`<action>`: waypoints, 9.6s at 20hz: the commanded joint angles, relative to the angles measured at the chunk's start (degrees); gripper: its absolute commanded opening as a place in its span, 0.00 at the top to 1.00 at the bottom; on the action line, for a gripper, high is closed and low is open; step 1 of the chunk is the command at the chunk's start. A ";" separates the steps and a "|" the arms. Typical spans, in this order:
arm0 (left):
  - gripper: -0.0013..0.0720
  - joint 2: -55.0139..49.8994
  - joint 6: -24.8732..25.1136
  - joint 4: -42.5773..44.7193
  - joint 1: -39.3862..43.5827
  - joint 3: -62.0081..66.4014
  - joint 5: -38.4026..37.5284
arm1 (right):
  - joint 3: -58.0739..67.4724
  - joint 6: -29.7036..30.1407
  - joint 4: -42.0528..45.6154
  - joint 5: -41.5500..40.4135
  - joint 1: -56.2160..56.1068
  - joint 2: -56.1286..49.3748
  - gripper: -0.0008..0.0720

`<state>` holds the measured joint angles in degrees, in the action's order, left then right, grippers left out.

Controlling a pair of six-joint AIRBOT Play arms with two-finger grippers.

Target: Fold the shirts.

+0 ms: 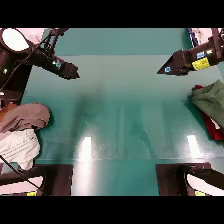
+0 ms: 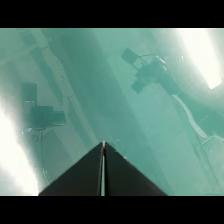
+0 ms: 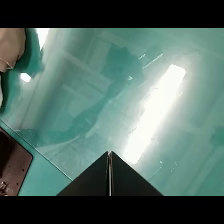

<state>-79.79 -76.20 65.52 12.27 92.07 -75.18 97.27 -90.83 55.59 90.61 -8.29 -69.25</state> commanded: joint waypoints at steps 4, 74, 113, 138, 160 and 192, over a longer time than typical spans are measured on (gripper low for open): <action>0.95 -0.02 0.00 0.00 0.00 0.00 0.02 | 0.04 0.00 -0.09 0.00 -0.15 0.00 0.96; 0.95 23.04 7.69 -5.27 10.16 9.35 11.98 | 0.22 3.21 -0.11 -16.11 0.48 4.26 0.97; 0.82 17.53 6.16 -16.70 -0.90 -56.63 18.21 | 0.07 0.81 0.04 -9.68 -1.27 1.84 0.96; 0.95 20.15 2.47 0.04 -0.90 -25.94 4.70 | -54.55 3.98 -23.02 -53.24 -23.82 -6.64 0.23; 0.95 20.15 -1.49 20.59 -1.03 19.23 -5.99 | -36.22 1.77 -4.46 -16.96 10.58 26.95 0.97; 0.95 20.22 1.40 12.70 -1.03 -25.66 5.07 | -55.04 -2.08 1.62 -27.30 -8.26 30.18 0.18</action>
<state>-59.57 -74.70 78.48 11.25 66.48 -69.89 39.51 -92.49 57.06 66.65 -9.37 -31.33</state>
